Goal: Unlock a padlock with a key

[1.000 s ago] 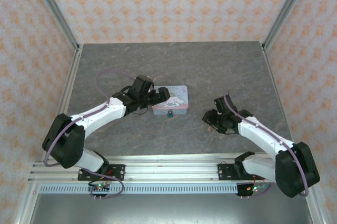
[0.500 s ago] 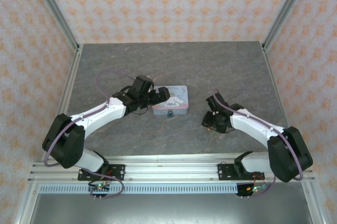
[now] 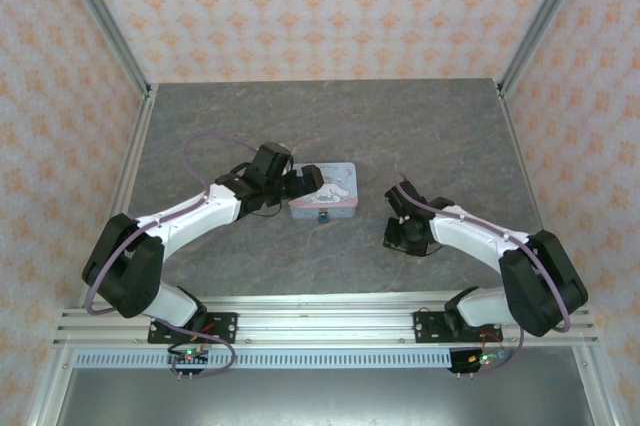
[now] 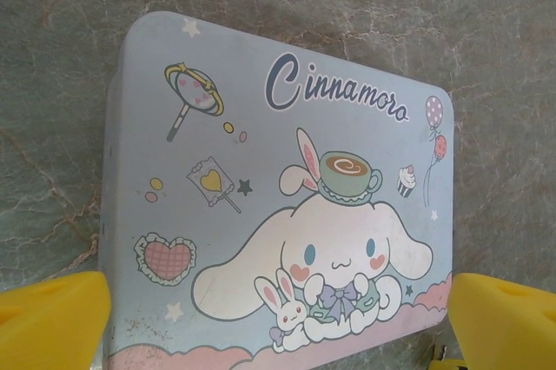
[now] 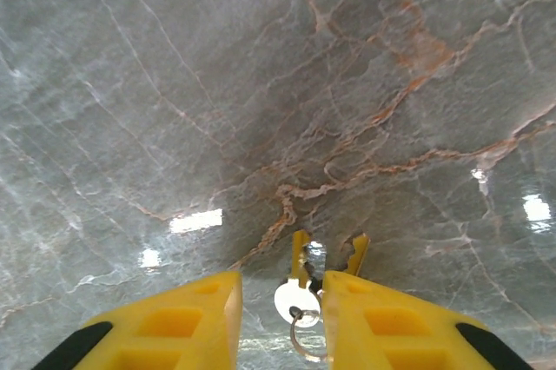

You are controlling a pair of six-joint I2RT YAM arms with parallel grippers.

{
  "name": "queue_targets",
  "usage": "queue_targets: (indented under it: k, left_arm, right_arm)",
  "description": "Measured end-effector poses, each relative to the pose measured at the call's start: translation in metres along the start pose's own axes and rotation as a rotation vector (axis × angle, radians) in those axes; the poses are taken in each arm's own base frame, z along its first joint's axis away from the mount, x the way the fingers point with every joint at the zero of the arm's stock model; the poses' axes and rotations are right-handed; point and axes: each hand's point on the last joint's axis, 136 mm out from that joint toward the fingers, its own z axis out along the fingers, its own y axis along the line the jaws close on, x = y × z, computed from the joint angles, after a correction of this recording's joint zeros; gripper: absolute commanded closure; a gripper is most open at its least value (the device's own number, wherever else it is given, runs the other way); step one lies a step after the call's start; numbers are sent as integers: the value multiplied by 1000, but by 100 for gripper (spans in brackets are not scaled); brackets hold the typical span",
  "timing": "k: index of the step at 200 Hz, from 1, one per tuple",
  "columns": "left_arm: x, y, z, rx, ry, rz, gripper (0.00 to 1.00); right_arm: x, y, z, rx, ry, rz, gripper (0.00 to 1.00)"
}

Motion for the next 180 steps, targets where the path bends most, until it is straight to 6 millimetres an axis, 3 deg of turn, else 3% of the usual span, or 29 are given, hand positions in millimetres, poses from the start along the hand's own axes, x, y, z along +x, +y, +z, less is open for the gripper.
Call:
queue_targets:
  k: [68,117,124,133,140,155,180]
  left_arm:
    - [0,0,0,1,0,0,0]
    - [0,0,0,1,0,0,0]
    - [0,0,0,0,-1,0,0]
    - [0,0,0,0,-1,0,0]
    - [0,0,0,1,0,0,0]
    - [0,0,0,1,0,0,0]
    - [0,0,0,1,0,0,0]
  right_arm:
    - [-5,5,1,0,-4,6,100]
    - [-24,24,-4,-41,-49,20,100]
    - [-26,26,-5,-47,-55,19,89]
    - [-28,28,-6,-54,-62,22,64]
    - [-28,29,-7,-57,-64,23,55]
    - [-29,29,-9,-62,-69,19,50]
    - [-28,28,-18,-66,-81,-6,49]
